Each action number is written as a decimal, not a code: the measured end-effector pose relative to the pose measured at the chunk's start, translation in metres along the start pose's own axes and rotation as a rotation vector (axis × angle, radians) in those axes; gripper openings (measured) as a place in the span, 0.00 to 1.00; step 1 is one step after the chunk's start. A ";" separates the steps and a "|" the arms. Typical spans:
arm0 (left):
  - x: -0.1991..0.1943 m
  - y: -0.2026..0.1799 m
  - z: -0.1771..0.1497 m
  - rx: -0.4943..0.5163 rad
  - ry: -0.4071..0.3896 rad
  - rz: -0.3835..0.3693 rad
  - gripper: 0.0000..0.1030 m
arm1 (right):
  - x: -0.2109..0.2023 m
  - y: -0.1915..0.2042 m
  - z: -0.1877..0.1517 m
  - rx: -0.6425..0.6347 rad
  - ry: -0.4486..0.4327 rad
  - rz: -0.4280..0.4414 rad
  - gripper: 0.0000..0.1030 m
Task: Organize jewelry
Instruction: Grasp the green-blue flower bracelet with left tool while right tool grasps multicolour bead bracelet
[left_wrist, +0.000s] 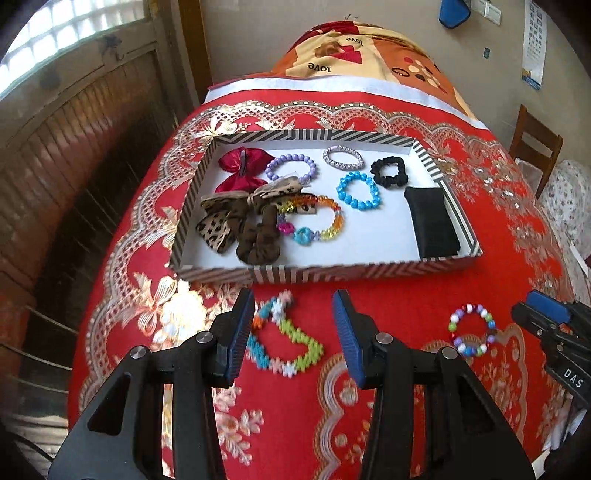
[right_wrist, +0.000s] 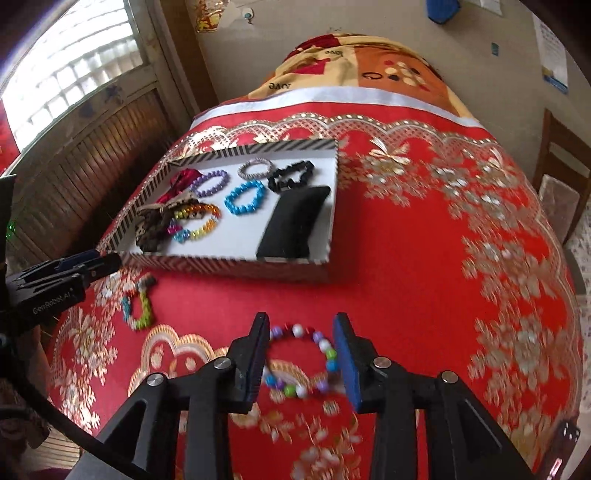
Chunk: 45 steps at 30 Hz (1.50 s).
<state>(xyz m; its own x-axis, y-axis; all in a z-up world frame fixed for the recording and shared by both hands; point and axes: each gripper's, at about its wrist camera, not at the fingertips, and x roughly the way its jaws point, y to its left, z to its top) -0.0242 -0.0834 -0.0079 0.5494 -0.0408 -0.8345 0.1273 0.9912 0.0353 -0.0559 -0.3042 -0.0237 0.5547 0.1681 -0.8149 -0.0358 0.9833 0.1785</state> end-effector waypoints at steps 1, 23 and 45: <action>-0.003 -0.001 -0.004 -0.002 0.000 0.001 0.42 | -0.003 -0.001 -0.003 0.004 -0.003 0.002 0.39; -0.030 0.007 -0.050 -0.059 0.015 0.046 0.42 | -0.021 -0.007 -0.039 -0.019 0.023 -0.022 0.39; 0.033 0.068 -0.040 -0.244 0.185 -0.074 0.42 | 0.056 -0.012 -0.018 -0.054 0.119 -0.062 0.39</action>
<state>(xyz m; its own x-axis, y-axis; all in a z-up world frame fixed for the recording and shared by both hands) -0.0300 -0.0121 -0.0551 0.3838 -0.1122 -0.9166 -0.0534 0.9882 -0.1433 -0.0399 -0.3058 -0.0816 0.4549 0.1107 -0.8836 -0.0513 0.9939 0.0981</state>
